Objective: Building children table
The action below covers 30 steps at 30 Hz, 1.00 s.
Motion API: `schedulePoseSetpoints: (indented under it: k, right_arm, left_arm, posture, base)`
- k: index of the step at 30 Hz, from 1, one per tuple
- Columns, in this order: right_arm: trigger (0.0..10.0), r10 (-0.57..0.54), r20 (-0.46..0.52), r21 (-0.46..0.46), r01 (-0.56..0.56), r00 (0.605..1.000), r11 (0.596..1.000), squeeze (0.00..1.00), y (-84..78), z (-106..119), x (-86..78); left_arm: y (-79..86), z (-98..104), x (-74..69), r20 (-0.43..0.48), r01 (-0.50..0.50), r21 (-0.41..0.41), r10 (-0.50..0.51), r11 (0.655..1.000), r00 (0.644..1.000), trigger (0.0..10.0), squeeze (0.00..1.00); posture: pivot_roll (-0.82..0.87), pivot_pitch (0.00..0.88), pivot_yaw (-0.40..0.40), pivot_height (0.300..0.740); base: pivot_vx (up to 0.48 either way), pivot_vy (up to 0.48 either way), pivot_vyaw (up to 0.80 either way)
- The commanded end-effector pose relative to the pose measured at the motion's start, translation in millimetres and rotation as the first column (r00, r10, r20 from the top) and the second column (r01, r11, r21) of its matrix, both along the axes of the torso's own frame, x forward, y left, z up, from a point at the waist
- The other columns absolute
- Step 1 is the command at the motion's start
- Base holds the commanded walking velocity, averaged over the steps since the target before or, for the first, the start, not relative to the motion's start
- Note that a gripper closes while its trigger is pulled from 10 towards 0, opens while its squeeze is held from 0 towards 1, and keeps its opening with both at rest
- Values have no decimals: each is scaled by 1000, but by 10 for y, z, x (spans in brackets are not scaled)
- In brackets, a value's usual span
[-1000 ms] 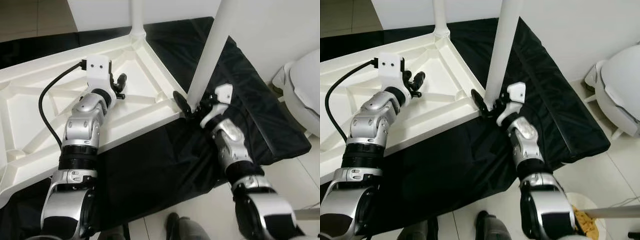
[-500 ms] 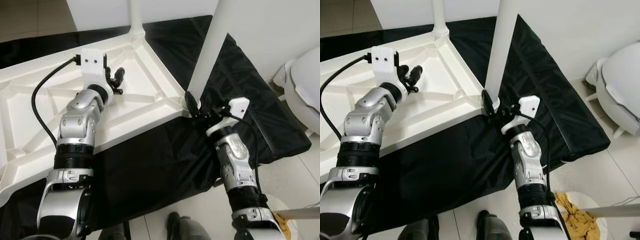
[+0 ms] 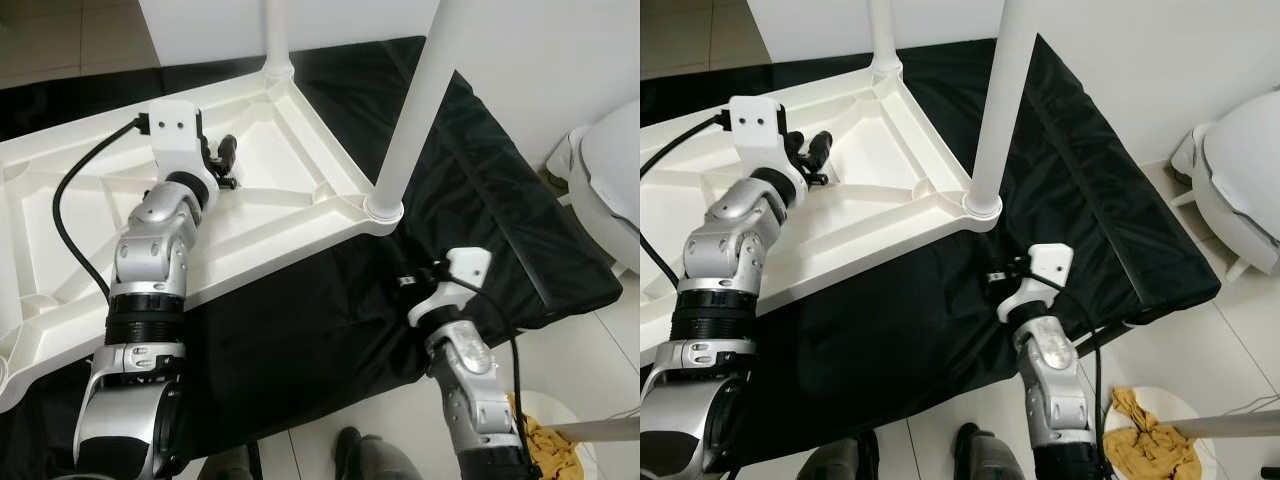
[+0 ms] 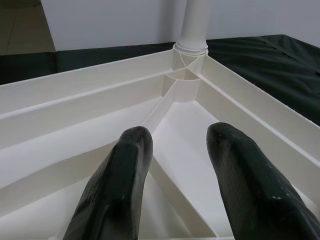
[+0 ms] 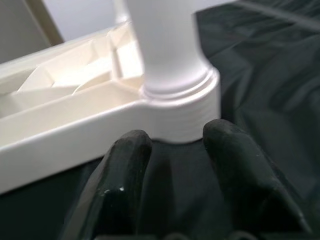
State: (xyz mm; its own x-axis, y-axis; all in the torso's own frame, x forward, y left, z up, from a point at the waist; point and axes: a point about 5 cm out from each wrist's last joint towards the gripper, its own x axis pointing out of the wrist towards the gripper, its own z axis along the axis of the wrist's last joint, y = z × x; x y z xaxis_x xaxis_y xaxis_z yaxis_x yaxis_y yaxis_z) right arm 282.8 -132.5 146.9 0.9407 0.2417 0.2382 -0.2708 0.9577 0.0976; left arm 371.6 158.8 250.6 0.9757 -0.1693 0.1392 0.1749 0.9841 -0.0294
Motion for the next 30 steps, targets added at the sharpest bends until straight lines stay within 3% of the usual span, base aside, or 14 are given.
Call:
schedulePoseSetpoints:
  k: [1,9,12,16,19,23,25,27,30]
  right_arm:
    - [10000,-11,-18,-13,11,1000,1000,0,4,5,-12]
    - [10000,-55,7,-16,56,998,998,0,5,150,80]
    - [10000,-92,38,-22,93,995,995,0,-8,292,201]
    - [10000,-99,40,-23,100,994,995,0,-7,329,263]
    - [10000,-109,49,-23,110,993,994,0,-1,416,430]
    - [10000,-112,56,-30,113,992,993,0,-12,455,517]
    - [10000,-116,57,-36,118,992,992,0,-24,469,566]
    - [10000,-122,59,-47,125,991,991,0,-49,500,667]
    - [10000,-125,59,-53,128,990,990,0,-56,510,696]
  left_arm:
    - [15,-24,-20,-12,-29,0,29,1000,1000,10000,0]
    - [2,20,-61,9,-25,12,24,1000,1000,10000,0]
    - [-108,2,-143,18,50,33,-50,998,999,10000,0]
    - [-152,-19,-169,15,68,47,-69,997,998,10000,0]
    - [-185,-37,-223,21,93,74,-95,993,995,10000,0]
    - [-149,2,-289,67,93,169,-105,981,992,10000,0]
    - [-57,38,-287,75,69,142,-80,987,994,10000,0]
    - [160,92,-292,83,0,143,-11,990,997,10000,0]
    - [226,102,-297,80,-20,145,9,989,997,10000,0]
  posture:
    - [-26,175,12,740]
    - [-13,184,3,740]
    - [-7,191,-2,740]
    - [-7,195,-3,740]
    - [-5,199,-6,740]
    - [0,205,-11,740]
    - [6,210,-11,740]
    - [11,213,-11,740]
    - [11,214,-10,740]
  base:
    - [0,0,0]
    - [0,0,0]
    - [0,0,0]
    - [0,0,0]
    - [0,0,0]
    - [0,0,0]
    - [0,0,0]
    - [0,0,0]
    - [0,0,0]
